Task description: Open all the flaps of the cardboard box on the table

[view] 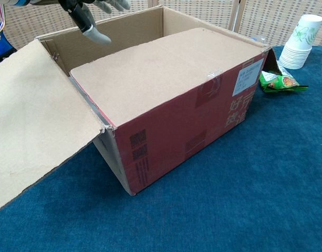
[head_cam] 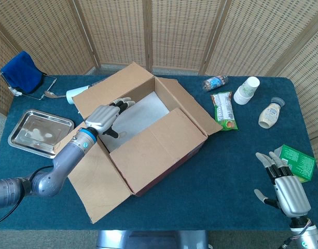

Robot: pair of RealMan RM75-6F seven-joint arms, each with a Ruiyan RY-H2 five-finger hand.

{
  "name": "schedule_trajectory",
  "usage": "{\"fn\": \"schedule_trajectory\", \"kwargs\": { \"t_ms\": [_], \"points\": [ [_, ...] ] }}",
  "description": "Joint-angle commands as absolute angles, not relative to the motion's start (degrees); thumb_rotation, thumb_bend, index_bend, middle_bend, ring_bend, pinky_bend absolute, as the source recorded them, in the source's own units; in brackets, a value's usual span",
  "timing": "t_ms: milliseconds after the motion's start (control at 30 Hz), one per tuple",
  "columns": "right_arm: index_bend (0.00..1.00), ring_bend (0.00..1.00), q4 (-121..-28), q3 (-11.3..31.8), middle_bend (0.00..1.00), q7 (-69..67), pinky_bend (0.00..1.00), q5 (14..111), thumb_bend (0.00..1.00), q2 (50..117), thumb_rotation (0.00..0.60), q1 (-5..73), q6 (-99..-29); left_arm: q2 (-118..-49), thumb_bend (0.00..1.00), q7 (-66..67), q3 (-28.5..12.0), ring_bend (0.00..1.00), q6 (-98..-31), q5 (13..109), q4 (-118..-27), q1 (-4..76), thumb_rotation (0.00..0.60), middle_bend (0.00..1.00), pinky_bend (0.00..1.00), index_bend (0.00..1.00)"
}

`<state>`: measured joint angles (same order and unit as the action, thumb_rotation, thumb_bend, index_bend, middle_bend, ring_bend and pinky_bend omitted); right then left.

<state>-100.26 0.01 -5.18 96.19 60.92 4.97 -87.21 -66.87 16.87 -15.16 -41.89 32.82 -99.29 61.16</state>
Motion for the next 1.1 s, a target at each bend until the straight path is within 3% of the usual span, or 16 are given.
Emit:
{"fn": "schedule_trajectory", "kwargs": {
  "t_ms": [33, 400, 700, 1100],
  "points": [
    [0.06, 0.02, -100.27, -0.04, 0.14, -5.19, 0.16, 96.27, 0.2, 60.9, 0.6, 4.97, -87.22, -66.25, 0.02, 15.32, -15.43, 0.18, -40.14, 28.49, -99.7, 62.82, 0.6, 0.14, 0.38, 0.09],
    [0.06, 0.02, -100.31, -0.13, 0.14, -5.07, 0.15, 96.55, 0.2, 60.95, 0.6, 4.99, -87.31, -66.08, 0.03, 14.4, -13.04, 0.3, -37.1, 21.2, -99.7, 67.48, 0.6, 0.22, 0.55, 0.08],
    [0.06, 0.02, -100.29, -0.16, 0.14, -4.81, 0.15, 96.73, 0.2, 61.04, 0.6, 4.95, -87.49, -66.7, 0.03, 13.26, -11.99, 0.31, -37.0, 18.31, -99.84, 69.59, 0.6, 0.24, 0.61, 0.08],
    [0.06, 0.02, -98.58, 1.42, 0.13, -0.08, 0.16, 96.95, 0.21, 63.49, 0.6, 3.88, -91.11, -66.18, 0.03, 7.4, -14.19, 0.34, -36.23, 22.31, -101.53, 68.08, 0.6, 0.21, 0.67, 0.07]
  ]
}}
